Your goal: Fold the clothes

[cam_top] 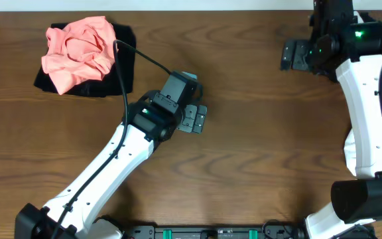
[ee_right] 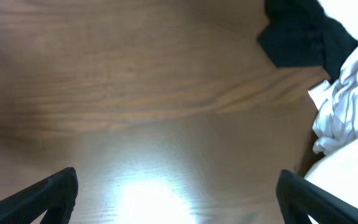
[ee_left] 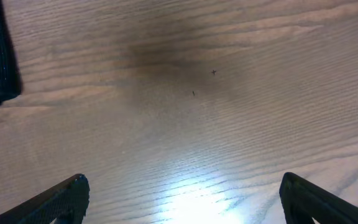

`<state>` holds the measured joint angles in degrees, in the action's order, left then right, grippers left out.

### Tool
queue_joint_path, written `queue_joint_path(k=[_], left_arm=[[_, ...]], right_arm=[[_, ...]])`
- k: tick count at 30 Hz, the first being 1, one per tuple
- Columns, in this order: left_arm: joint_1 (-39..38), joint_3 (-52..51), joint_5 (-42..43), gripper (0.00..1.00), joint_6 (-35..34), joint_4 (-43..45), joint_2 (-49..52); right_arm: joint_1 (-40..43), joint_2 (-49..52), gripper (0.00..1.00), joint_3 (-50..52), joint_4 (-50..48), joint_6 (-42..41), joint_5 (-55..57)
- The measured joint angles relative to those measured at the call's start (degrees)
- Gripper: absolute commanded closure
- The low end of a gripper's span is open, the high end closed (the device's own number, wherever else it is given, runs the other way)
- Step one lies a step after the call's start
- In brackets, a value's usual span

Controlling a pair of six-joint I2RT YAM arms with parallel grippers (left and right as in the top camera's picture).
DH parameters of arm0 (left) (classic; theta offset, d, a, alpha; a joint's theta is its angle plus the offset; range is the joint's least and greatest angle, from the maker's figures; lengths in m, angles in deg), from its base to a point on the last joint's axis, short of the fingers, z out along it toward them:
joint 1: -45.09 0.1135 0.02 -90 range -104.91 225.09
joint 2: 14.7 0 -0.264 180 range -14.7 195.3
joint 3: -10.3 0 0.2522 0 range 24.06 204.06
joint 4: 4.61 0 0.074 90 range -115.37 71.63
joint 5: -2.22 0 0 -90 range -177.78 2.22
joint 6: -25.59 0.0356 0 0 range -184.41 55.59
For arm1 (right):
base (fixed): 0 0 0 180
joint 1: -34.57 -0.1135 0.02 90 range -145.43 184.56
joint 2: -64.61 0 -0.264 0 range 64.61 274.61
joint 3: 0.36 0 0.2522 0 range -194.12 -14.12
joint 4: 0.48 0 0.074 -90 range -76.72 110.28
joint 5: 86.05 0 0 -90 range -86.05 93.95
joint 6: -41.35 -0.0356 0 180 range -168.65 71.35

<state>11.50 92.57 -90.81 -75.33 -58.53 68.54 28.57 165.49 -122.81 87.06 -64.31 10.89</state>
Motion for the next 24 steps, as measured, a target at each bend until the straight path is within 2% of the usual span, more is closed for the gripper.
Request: queue_joint_path(k=[24], left_arm=[[0.0,0.0,0.0,0.02,0.0,0.0,0.0]], right_arm=[[0.0,0.0,0.01,0.0,2.3,0.0,0.6]])
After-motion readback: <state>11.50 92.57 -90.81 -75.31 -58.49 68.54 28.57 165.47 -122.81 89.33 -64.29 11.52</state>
